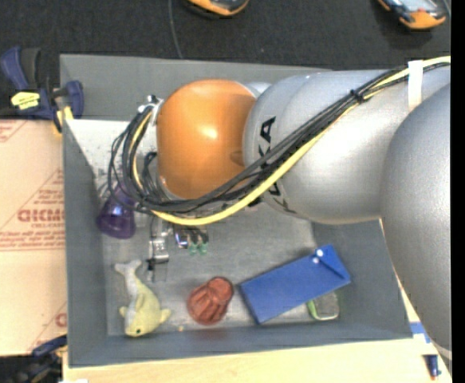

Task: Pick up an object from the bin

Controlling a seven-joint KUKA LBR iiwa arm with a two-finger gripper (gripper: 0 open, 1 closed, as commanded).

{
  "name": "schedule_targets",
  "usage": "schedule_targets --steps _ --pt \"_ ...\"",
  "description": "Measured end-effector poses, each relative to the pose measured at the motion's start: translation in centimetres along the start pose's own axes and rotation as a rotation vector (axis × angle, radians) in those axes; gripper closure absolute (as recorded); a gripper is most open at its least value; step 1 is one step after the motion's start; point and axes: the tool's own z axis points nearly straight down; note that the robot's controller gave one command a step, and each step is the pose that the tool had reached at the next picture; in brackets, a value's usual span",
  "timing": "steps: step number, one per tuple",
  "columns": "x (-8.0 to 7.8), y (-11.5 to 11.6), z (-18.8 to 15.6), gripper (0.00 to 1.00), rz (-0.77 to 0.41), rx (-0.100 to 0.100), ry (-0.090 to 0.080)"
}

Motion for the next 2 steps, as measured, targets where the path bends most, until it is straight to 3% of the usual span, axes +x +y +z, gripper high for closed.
schedule_targets --steps 1,2 --pt "3.0 -6.6 4.9 0.0 -0.006 0.004 0.006" --pt "4.4 -6.2 8.2 0.0 -0.029 0.0 -0.004"
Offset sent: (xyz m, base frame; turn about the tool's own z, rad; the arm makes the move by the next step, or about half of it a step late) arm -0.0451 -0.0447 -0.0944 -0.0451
